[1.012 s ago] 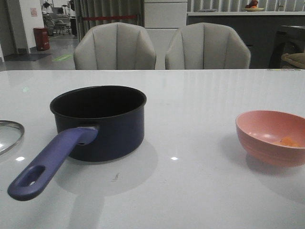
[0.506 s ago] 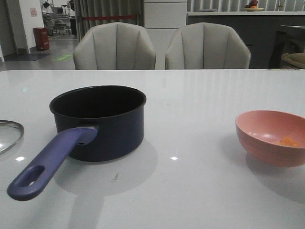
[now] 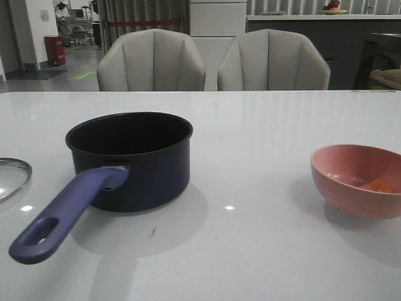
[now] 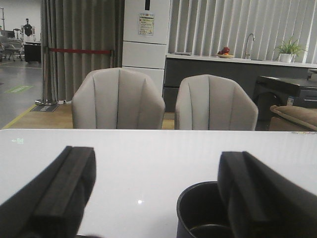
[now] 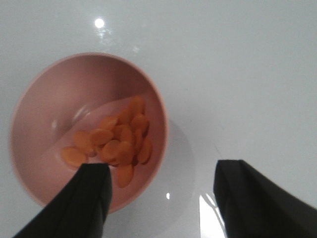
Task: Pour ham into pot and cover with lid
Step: 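Move the right gripper to the pink bowl rim and grasp it, then lift the pink bowl with the right gripper toward the pot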
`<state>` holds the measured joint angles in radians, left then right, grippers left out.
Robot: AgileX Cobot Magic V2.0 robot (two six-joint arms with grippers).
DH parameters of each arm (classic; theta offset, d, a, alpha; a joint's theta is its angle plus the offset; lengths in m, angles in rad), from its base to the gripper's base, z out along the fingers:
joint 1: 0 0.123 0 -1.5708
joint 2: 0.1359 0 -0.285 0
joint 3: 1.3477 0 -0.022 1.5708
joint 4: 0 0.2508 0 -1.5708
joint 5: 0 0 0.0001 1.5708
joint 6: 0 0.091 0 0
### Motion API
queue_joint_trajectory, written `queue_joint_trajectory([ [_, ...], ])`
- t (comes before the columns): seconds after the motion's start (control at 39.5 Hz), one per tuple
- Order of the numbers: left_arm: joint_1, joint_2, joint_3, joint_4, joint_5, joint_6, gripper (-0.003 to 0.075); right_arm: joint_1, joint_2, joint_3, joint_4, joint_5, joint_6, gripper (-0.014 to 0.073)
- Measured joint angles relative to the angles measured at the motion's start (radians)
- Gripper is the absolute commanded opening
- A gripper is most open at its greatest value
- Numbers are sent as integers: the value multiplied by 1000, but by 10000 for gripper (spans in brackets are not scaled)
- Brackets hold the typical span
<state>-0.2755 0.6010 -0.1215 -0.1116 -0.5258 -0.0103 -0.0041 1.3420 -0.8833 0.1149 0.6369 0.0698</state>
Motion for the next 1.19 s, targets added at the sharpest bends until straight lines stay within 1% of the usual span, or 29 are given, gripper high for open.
queue_joint_trajectory([
  [0.18, 0, 0, 0, 0, -34, 0, 552, -16, 133, -80, 1, 46, -34, 543],
  [0.58, 0, 0, 0, 0, -46, 0, 551, -16, 349, -173, 53, 26, -51, 536],
  [0.66, 0, 0, 0, 0, -46, 0, 551, -16, 376, -179, 54, 26, -63, 468],
  [0.83, 0, 0, 0, 0, -46, 0, 551, -16, 417, -192, 72, 24, -70, 104],
  [0.91, 0, 0, 0, 0, -46, 0, 551, -16, 428, -198, 86, 30, -70, 137],
  [0.99, 0, 0, 0, 0, -46, 0, 552, -16, 428, -215, 95, 38, -70, 121],
  [1.19, 0, 0, 1, 0, -46, 0, 551, 12, 393, -270, 109, 48, -135, 122],
])
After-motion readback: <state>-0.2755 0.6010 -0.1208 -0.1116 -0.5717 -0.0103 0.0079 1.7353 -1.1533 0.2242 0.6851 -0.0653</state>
